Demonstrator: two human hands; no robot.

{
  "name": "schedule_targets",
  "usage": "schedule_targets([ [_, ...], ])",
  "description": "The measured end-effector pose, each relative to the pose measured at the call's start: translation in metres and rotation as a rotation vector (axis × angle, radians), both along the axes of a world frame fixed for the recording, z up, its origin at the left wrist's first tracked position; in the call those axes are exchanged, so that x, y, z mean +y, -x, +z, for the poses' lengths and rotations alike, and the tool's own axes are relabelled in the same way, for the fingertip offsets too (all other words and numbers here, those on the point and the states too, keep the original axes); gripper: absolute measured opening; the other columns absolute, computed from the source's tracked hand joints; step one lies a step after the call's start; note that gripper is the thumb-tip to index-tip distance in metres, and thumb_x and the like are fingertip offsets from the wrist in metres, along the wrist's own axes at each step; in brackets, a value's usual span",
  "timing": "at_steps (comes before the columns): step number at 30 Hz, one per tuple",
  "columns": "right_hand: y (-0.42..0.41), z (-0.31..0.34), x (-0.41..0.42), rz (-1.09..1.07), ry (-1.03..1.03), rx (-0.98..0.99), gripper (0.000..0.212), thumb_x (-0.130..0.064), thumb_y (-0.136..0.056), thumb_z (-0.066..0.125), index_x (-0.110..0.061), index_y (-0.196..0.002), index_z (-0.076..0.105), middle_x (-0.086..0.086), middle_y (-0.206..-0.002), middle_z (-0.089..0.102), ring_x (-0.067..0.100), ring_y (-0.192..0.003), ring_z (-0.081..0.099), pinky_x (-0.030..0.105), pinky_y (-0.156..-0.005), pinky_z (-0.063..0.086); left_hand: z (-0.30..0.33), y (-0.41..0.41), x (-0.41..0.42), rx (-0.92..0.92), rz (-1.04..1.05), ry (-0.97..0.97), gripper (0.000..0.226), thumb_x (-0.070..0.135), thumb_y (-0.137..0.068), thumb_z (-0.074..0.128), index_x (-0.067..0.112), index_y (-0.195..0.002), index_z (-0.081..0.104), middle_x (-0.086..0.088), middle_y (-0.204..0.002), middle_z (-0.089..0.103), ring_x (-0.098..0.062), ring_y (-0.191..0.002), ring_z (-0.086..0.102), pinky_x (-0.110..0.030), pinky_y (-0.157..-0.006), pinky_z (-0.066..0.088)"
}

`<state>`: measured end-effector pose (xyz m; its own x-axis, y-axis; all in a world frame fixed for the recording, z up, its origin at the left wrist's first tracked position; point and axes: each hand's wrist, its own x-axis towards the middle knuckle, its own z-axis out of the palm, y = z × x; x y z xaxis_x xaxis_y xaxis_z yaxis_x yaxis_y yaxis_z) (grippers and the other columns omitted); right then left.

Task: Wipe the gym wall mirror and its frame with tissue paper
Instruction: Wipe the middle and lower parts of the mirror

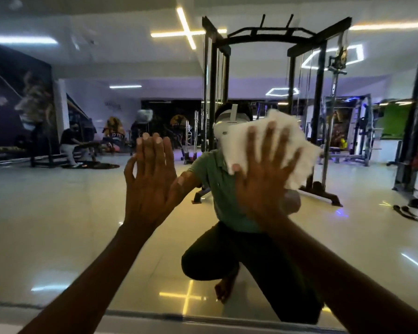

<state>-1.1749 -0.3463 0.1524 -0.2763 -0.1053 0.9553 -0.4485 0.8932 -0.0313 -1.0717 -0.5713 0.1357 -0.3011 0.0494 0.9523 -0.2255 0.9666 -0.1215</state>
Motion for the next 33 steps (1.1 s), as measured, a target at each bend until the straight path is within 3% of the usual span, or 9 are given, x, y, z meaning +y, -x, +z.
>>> schedule_targets([
  [3,-0.021,0.018,-0.068,0.118,-0.246,0.053,0.079,-0.058,-0.105,0.034,-0.024,-0.168,0.003,0.015,-0.174,-0.009,0.042,-0.160,-0.012,0.072,-0.123,-0.003,0.005,-0.007,-0.030,-0.067,0.007,-0.041,0.084,0.058,-0.103,0.030,0.003,-0.163,0.011,-0.021,-0.171,0.000,-0.035,-0.160,0.003,-0.058,-0.124,0.018],
  [7,-0.006,0.044,-0.060,0.198,-0.406,0.167,0.070,-0.051,-0.107,0.036,-0.025,-0.168,0.014,0.012,-0.175,0.000,0.037,-0.161,-0.005,0.068,-0.125,-0.002,0.000,-0.002,-0.045,-0.089,-0.011,-0.061,0.086,0.057,-0.101,0.038,0.007,-0.164,0.010,-0.017,-0.173,-0.002,-0.033,-0.160,0.003,-0.055,-0.125,0.016],
  [12,0.025,0.066,0.017,0.080,-0.146,0.163,0.070,-0.056,-0.108,0.027,-0.024,-0.168,0.013,0.012,-0.175,0.003,0.037,-0.161,-0.002,0.068,-0.125,0.001,-0.001,0.002,-0.048,-0.066,-0.009,-0.031,0.086,0.060,-0.100,0.035,0.006,-0.164,0.013,-0.017,-0.172,0.000,-0.034,-0.160,0.005,-0.053,-0.126,0.014],
  [15,0.013,0.076,-0.009,0.027,0.124,0.083,0.071,-0.055,-0.107,0.027,-0.024,-0.168,0.009,0.014,-0.175,0.001,0.041,-0.161,-0.001,0.070,-0.124,0.003,-0.004,0.007,-0.047,-0.069,0.000,-0.046,0.088,0.063,-0.100,0.033,0.008,-0.164,0.010,-0.016,-0.173,-0.002,-0.033,-0.160,0.003,-0.052,-0.125,0.010],
  [17,0.000,0.087,-0.051,0.045,0.167,0.079,0.075,-0.054,-0.105,0.031,-0.023,-0.168,0.007,0.015,-0.175,-0.002,0.042,-0.160,-0.002,0.071,-0.123,0.000,-0.006,0.007,-0.047,-0.063,-0.007,-0.049,0.088,0.064,-0.100,0.031,0.008,-0.164,0.013,-0.017,-0.173,-0.001,-0.033,-0.160,0.005,-0.054,-0.123,0.014],
  [20,-0.005,0.112,-0.091,0.129,-0.193,0.199,0.073,-0.052,-0.106,0.032,-0.022,-0.168,0.010,0.013,-0.174,-0.004,0.040,-0.161,-0.005,0.070,-0.124,-0.003,0.002,0.005,-0.044,-0.019,-0.044,-0.044,0.086,0.063,-0.099,0.034,0.003,-0.161,0.028,-0.022,-0.170,0.014,-0.039,-0.156,0.018,-0.056,-0.117,0.024],
  [23,0.013,0.146,-0.057,0.215,-0.430,0.322,0.067,-0.047,-0.109,0.034,-0.022,-0.168,0.015,0.012,-0.175,0.003,0.035,-0.162,-0.005,0.066,-0.126,-0.001,0.036,0.009,-0.028,0.012,-0.056,0.041,0.082,0.058,-0.101,0.034,-0.001,-0.158,0.032,-0.027,-0.166,0.022,-0.044,-0.154,0.022,-0.061,-0.118,0.028],
  [28,0.046,0.195,0.074,0.082,-0.126,0.255,0.071,-0.054,-0.106,0.022,-0.024,-0.168,0.007,0.009,-0.176,-0.004,0.033,-0.162,-0.006,0.064,-0.127,-0.001,0.131,0.036,0.029,-0.021,-0.060,0.070,0.089,0.064,-0.100,0.020,0.006,-0.164,0.000,-0.018,-0.171,-0.015,-0.033,-0.159,-0.014,-0.050,-0.128,-0.005],
  [33,0.045,0.231,0.093,-0.015,0.332,0.101,0.072,-0.054,-0.106,0.021,-0.023,-0.168,0.002,0.013,-0.175,-0.002,0.040,-0.161,-0.003,0.069,-0.124,0.006,0.167,0.050,0.026,0.026,-0.136,-0.018,0.090,0.067,-0.100,0.018,0.007,-0.165,-0.002,-0.014,-0.172,-0.012,-0.028,-0.160,-0.011,-0.049,-0.129,0.004],
])
